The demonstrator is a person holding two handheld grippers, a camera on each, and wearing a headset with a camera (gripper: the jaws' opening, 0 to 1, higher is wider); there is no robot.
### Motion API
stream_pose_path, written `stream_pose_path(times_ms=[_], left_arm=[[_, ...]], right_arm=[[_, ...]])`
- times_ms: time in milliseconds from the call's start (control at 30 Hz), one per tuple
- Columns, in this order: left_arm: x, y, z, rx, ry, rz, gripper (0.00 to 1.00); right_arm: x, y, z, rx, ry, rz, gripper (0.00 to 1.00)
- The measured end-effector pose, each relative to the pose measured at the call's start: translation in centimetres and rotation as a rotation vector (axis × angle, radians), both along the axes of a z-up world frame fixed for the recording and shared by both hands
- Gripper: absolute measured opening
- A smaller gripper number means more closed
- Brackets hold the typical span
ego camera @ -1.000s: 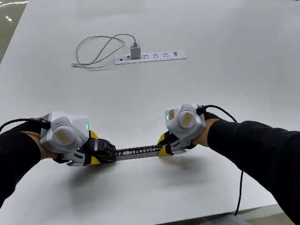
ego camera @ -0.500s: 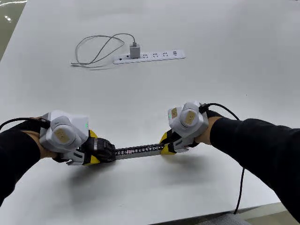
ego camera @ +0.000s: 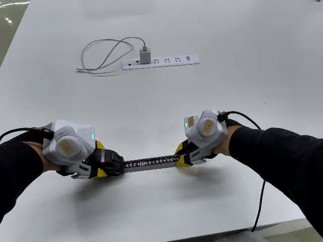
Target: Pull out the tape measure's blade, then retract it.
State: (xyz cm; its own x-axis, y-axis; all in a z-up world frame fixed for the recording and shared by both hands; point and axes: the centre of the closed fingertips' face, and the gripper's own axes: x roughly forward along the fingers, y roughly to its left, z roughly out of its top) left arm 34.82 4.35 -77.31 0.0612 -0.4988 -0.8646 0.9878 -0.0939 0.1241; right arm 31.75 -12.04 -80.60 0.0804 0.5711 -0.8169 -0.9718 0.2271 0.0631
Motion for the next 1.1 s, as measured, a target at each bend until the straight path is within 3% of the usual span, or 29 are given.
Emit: stream_pose_path(times_ms=[1100], left_arm=[[0.2,0.0,-0.2,0.005,-0.002,-0.011,0.31]], right_arm=[[-0.2,-2.1,0.1,-0.021,0.007,-0.012,0.09]])
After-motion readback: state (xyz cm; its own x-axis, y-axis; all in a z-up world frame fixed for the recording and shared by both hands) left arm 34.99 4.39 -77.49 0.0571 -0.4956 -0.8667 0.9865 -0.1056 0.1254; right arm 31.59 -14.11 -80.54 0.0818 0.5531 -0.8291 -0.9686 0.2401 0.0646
